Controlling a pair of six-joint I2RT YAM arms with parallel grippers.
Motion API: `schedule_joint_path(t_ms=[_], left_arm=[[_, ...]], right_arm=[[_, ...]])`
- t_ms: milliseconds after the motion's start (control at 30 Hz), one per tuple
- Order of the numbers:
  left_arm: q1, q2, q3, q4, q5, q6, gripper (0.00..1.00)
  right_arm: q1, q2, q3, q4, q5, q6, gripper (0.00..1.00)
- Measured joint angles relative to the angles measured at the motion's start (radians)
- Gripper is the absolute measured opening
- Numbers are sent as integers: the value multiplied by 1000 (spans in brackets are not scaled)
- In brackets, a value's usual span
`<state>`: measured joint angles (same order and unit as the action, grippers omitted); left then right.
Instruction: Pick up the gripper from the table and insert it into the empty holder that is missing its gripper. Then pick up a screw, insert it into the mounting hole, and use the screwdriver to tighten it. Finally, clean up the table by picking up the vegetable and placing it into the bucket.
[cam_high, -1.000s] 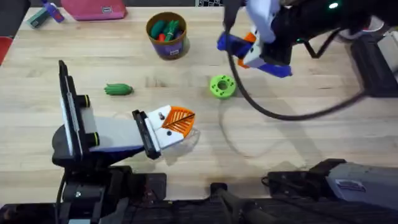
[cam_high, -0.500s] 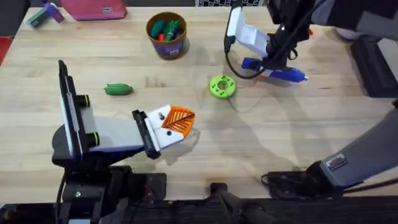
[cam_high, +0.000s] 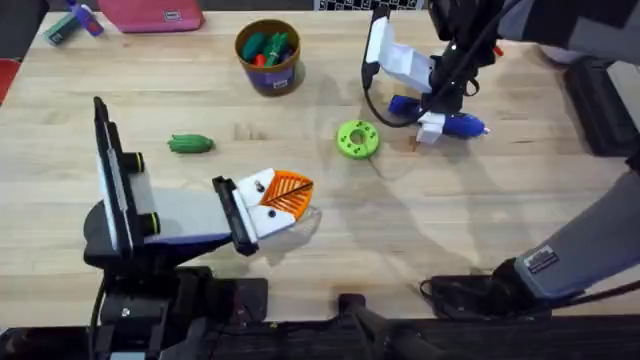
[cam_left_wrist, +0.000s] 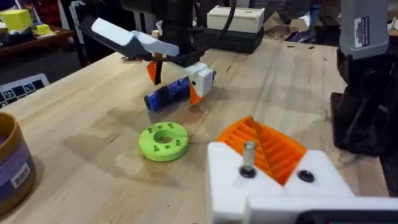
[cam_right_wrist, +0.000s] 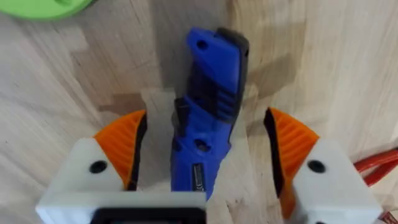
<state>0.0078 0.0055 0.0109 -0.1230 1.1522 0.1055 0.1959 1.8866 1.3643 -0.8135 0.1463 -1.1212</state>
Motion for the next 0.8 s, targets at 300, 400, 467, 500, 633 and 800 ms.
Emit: schedule_joint_path(t_ms=[300, 400, 467, 500, 633, 800], left_arm=[[0, 0, 0, 0, -1, 4, 459], [0, 0, 0, 0, -1, 4, 903], [0, 0, 0, 0, -1, 3, 982], [0, 0, 0, 0, -1, 2, 985], [0, 0, 0, 3, -6, 4, 987], [1, 0, -4, 155, -94, -111, 985]], right_arm=[[17, -73, 8, 12, 4, 181, 992], [20, -140, 32, 14, 4, 296, 993], [20, -192, 48, 17, 4, 379, 994], [20, -216, 53, 19, 4, 417, 994], [20, -296, 63, 1, 4, 591, 993], [20, -372, 63, -84, 0, 826, 992]])
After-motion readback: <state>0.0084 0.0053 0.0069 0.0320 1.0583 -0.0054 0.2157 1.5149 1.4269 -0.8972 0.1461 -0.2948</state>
